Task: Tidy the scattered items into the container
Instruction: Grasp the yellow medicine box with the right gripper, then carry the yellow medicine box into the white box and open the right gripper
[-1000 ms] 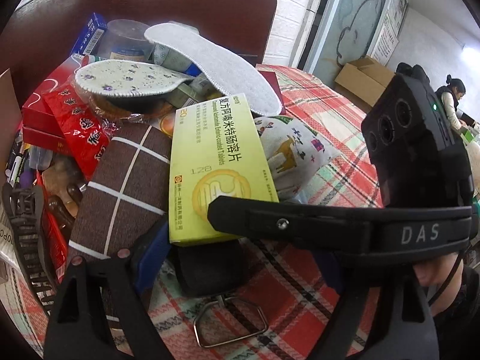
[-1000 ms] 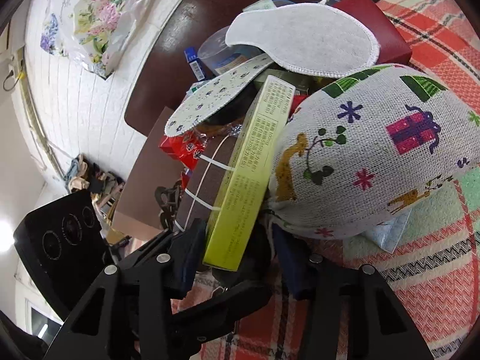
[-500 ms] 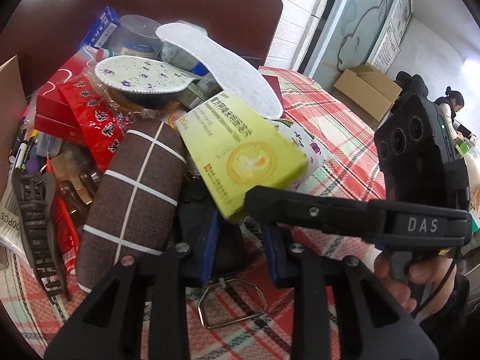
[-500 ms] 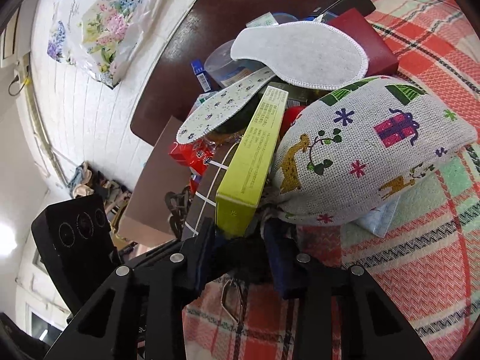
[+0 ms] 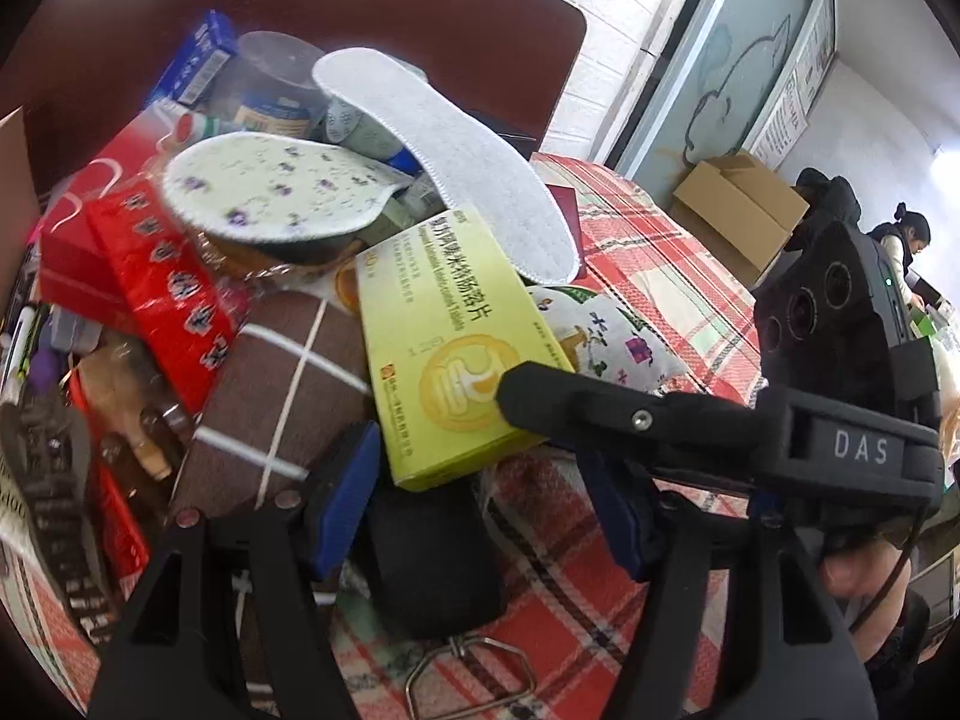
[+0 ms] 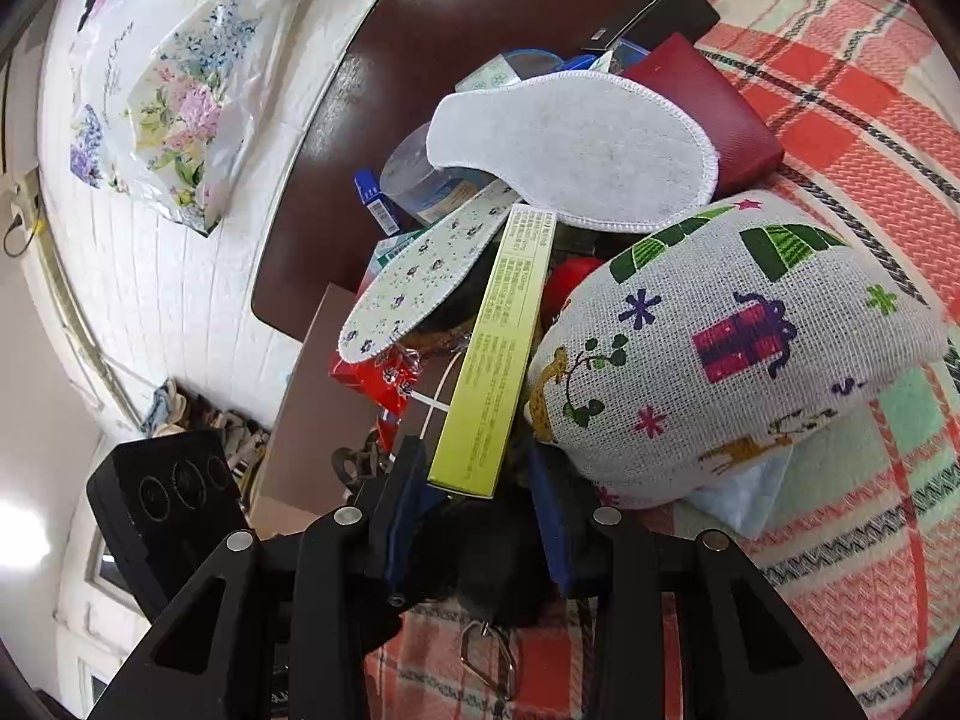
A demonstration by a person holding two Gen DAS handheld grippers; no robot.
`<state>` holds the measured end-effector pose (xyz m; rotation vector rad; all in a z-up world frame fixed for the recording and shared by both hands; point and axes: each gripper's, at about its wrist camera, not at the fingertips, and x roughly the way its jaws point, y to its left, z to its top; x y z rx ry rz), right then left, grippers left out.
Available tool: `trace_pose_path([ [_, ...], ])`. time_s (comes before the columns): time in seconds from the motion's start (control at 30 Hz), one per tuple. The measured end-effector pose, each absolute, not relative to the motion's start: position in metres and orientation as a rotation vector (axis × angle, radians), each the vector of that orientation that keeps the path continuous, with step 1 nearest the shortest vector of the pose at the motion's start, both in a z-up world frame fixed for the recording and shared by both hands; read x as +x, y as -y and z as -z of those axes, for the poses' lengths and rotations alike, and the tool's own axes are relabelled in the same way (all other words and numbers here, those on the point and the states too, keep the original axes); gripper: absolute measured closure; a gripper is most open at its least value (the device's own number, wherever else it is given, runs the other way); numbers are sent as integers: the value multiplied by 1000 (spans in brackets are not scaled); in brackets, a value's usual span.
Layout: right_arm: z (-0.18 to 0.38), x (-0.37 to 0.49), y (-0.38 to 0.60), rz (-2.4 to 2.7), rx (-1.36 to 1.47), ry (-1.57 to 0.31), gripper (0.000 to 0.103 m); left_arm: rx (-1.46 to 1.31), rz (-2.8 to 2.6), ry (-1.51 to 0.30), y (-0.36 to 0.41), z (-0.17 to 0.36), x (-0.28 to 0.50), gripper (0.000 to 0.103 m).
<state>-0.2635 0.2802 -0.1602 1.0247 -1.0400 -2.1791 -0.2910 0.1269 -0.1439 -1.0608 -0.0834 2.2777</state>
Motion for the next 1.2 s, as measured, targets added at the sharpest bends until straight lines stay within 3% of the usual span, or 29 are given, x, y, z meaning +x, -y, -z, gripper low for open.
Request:
trace_pose_path([
  [0.23,156,-260,-284,2236,983,1050,71,-1034,-2285,81,-134,145,-298,36],
  [0.33,152,-258,-288,2264,955,1050,76,-1021,-2267,122,-130,144,-299,44],
  [0.4,147,-255,-290,2281,932,1049,79,-1029,-2258,113,-130,143,-298,55],
  [0.47,141,-251,-291,2303,921,1031,79,-1026,-2253,98,-131,141,-294,58],
  [1.2,45,-196,-249,2360,728,868,79,-774,-2326,157,-81,53,-233,59],
])
